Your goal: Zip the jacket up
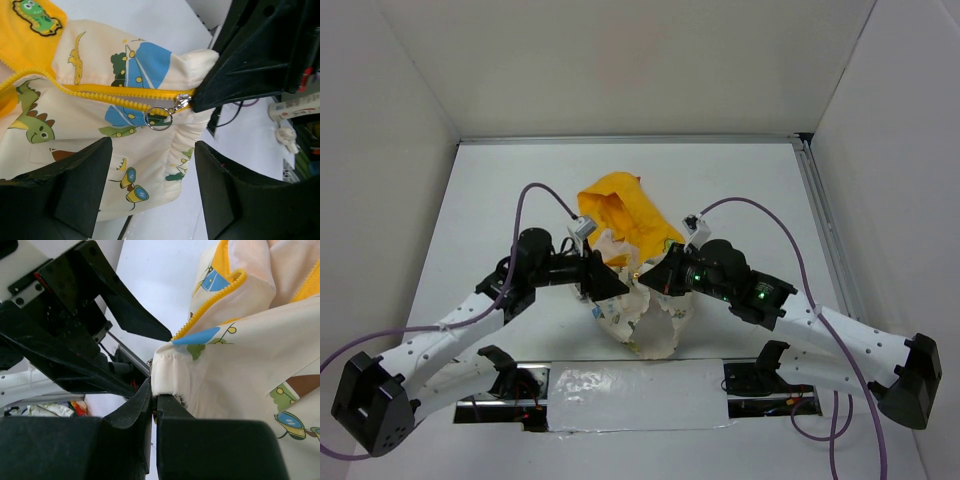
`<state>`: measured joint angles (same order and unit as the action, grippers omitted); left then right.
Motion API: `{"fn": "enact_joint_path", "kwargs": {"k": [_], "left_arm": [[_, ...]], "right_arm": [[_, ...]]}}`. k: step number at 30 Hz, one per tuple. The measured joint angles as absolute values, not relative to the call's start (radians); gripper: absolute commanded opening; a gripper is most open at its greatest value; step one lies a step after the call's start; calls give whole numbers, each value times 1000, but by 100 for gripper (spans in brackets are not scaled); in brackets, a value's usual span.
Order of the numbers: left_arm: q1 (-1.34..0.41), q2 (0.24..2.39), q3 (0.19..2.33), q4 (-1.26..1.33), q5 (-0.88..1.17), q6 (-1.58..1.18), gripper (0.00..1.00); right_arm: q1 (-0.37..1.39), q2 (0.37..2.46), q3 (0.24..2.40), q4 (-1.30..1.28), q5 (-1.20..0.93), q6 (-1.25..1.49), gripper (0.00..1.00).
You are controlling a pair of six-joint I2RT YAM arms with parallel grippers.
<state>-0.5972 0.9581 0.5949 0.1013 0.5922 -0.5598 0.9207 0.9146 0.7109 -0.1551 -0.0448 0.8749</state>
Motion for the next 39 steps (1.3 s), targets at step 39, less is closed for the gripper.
{"fn": "enact_joint_path", "kwargs": {"k": [39], "left_arm": [[-465,1201,582,511,1185,-712,73]], "right_arm": [[921,973,711,-55,-115,840,0]]}}
